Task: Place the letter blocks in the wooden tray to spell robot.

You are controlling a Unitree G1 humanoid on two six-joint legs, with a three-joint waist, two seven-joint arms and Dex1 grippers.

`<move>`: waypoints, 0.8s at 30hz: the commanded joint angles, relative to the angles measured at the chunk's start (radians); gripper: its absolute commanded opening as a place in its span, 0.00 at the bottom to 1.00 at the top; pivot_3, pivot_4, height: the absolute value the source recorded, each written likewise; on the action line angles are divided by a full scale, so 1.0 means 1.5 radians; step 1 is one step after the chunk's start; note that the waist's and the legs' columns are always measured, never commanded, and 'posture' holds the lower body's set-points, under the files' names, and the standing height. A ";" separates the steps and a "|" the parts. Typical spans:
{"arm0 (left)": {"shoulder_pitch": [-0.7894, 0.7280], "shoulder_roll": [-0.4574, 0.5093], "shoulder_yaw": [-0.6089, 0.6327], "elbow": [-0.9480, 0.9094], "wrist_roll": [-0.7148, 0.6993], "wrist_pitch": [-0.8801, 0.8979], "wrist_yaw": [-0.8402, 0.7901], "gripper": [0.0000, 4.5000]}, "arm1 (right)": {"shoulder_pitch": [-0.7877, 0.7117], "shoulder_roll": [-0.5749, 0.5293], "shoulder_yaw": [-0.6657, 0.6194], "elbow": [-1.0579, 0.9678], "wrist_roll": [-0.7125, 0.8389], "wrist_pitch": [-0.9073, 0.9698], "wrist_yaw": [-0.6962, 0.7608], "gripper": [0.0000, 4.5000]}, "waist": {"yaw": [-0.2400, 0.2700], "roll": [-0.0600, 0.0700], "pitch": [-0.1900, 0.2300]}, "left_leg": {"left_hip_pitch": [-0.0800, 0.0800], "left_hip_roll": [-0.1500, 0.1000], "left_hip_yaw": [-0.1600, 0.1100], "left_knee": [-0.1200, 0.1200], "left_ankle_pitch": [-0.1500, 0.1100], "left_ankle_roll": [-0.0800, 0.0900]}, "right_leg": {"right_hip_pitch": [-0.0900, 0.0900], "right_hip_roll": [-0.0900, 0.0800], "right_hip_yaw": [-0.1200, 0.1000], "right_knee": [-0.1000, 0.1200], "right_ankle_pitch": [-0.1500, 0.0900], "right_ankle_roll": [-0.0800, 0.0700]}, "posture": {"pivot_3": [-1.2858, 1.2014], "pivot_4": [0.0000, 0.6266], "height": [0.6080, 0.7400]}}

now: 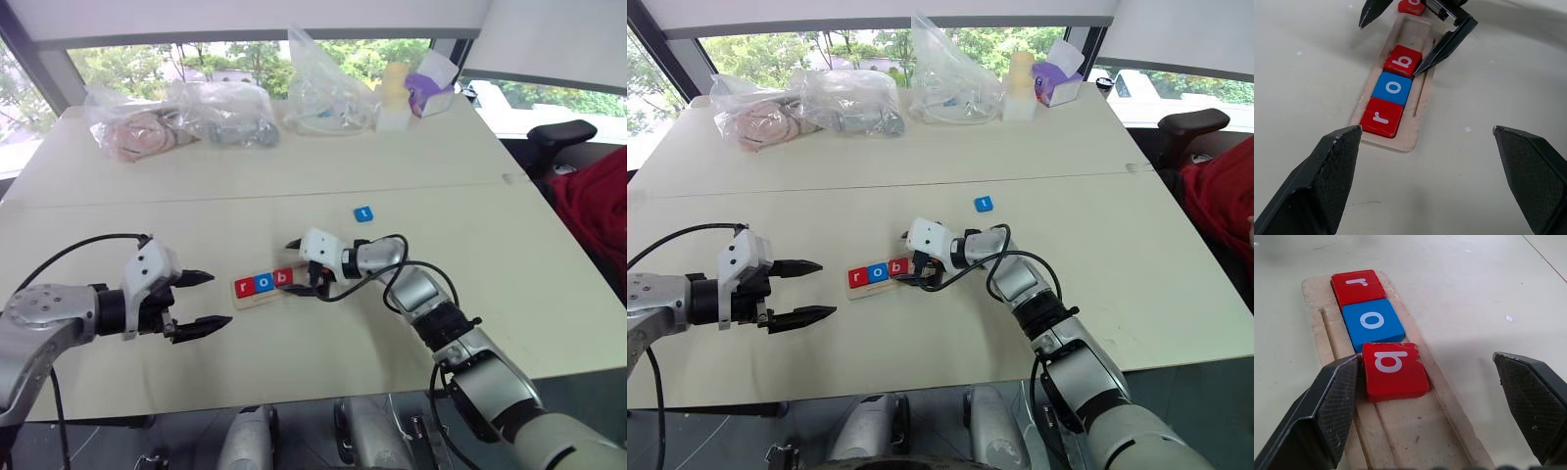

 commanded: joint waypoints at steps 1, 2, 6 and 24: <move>-0.003 0.000 0.003 -0.014 -0.002 -0.005 0.001 1.00 | -0.017 -0.013 -0.004 0.004 -0.016 -0.039 0.009 0.99 | 0.000 0.000 0.000 | 0.000 0.000 0.000 0.000 0.000 0.000 | 0.000 0.000 0.000 0.000 0.000 0.000 | 0.52 0.24 0.96; -0.003 0.000 0.003 -0.013 -0.002 -0.005 0.001 1.00 | -0.018 -0.017 -0.005 0.002 -0.014 -0.046 0.018 0.99 | 0.000 0.000 0.000 | 0.000 0.000 0.000 0.000 0.000 0.000 | 0.000 0.000 0.000 0.000 0.000 0.000 | 0.52 0.24 0.96; -0.003 0.000 0.002 -0.012 -0.001 -0.006 0.001 1.00 | -0.017 -0.040 -0.018 -0.020 -0.008 -0.083 0.036 0.99 | 0.001 0.000 0.000 | 0.000 0.000 0.000 0.000 0.000 0.000 | 0.000 0.000 0.000 0.000 0.000 0.000 | 0.52 0.24 0.96; -0.021 -0.011 -0.020 -0.006 0.004 -0.009 0.010 1.00 | -0.044 -0.041 -0.038 0.029 -0.041 -0.096 -0.027 0.99 | 0.000 0.000 0.000 | 0.000 0.000 0.000 0.000 0.000 0.000 | 0.000 0.000 0.000 0.000 0.000 0.000 | 0.52 0.24 0.96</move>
